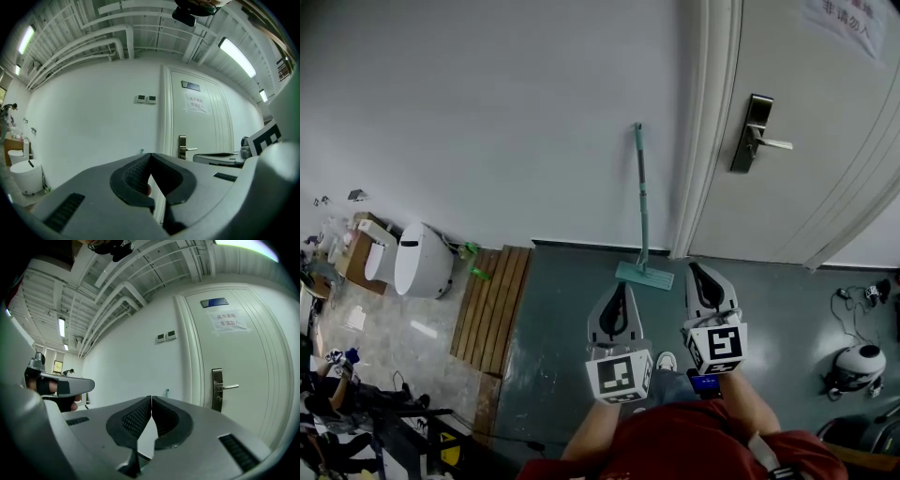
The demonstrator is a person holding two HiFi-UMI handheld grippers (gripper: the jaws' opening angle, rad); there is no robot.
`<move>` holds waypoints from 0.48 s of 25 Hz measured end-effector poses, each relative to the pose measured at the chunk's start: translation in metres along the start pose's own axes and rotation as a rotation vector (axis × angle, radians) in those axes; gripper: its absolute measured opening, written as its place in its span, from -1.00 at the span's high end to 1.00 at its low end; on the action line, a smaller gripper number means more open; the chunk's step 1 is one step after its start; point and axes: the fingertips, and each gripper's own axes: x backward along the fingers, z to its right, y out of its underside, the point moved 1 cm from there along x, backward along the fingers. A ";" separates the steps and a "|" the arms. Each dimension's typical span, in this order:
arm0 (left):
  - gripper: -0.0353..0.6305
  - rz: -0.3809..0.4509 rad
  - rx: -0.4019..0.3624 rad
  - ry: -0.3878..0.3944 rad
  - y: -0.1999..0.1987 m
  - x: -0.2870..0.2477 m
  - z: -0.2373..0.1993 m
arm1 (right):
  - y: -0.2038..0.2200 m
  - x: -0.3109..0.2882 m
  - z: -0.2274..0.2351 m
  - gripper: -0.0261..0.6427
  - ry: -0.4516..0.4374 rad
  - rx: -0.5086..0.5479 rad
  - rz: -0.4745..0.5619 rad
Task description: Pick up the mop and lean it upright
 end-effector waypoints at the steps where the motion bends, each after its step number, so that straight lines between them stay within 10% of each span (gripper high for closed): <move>1: 0.86 0.000 -0.002 -0.001 -0.001 -0.011 0.001 | 0.000 -0.008 0.006 0.87 -0.002 -0.002 -0.001; 12: 0.86 0.011 -0.020 -0.018 -0.006 -0.123 0.011 | -0.005 -0.094 0.074 0.87 -0.021 -0.016 0.002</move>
